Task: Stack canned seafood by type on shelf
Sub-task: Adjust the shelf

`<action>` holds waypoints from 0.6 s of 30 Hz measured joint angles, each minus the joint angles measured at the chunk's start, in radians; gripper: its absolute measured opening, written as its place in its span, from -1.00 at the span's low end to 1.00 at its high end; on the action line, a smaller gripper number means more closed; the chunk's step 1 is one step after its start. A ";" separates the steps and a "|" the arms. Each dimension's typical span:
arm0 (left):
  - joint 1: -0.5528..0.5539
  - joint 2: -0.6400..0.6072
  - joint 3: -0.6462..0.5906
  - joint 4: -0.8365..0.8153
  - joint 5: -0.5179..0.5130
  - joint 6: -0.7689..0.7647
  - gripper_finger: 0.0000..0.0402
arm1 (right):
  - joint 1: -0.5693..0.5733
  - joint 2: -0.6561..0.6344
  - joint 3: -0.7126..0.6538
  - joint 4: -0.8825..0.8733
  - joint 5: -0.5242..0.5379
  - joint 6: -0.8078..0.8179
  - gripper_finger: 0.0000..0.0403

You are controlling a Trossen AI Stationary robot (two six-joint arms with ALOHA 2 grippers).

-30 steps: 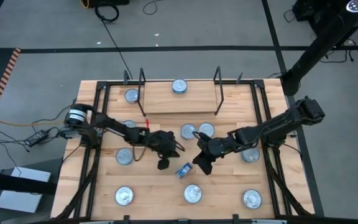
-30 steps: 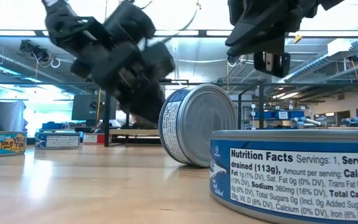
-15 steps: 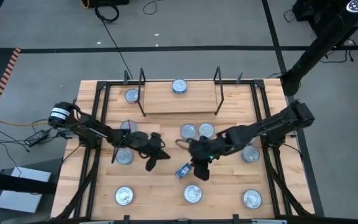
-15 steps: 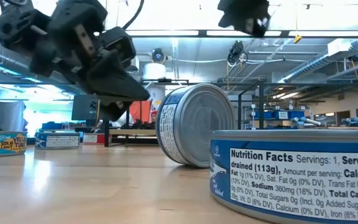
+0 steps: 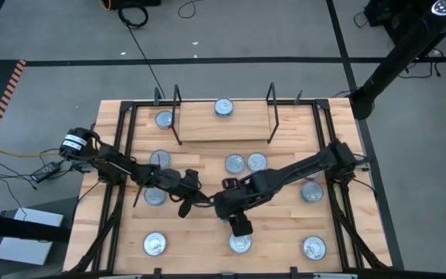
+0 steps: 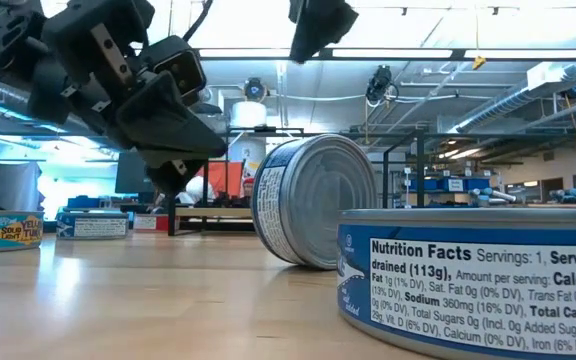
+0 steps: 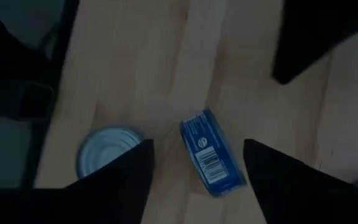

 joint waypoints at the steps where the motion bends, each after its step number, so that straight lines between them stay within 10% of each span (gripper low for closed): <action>1: 0.000 0.000 -0.016 0.035 -0.008 -0.013 -1.00 | 0.003 0.017 0.012 -0.016 0.000 -0.021 0.33; 18: -0.045 0.001 -0.209 0.388 -0.086 -0.094 -1.00 | -0.004 0.132 0.030 -0.102 0.073 -0.194 0.43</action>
